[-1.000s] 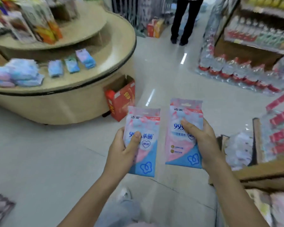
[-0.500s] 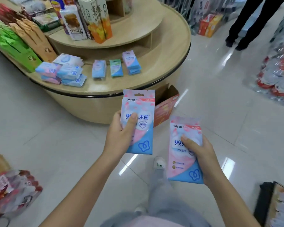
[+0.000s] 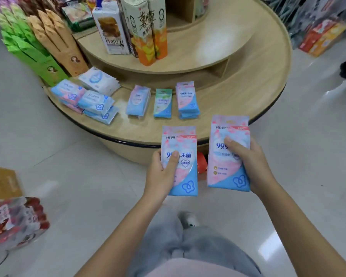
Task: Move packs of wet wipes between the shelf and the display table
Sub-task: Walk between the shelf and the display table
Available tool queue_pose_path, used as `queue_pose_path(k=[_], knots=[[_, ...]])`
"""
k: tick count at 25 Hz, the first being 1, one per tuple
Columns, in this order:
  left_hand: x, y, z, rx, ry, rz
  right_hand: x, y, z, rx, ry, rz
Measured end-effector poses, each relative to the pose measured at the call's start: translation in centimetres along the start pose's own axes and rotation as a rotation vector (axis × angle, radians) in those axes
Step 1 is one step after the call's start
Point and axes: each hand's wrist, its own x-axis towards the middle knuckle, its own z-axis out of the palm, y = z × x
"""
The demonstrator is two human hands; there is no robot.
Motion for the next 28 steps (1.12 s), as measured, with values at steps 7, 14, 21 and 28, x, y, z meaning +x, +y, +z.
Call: queue_pose_path(k=[7,14,21,28], knots=[[14.5,3.8,-0.5,0.065,0.051,-0.021,13.1,-1.7,5.5,0.004,0.019,0.062],[27.4,6.7,2.6,0.216,-0.054,0.013,22.5,-3.3,6.9,-0.004,0.13,0.106],[34.2,5.9,10.0,0.269,-0.086,-0.092,30.1,-2.1,5.6,-0.046,0.178,0.162],[36.0,4.2,11.1,0.412,-0.029,-0.098,34.7,-0.2,6.1,-0.086,0.148,0.201]])
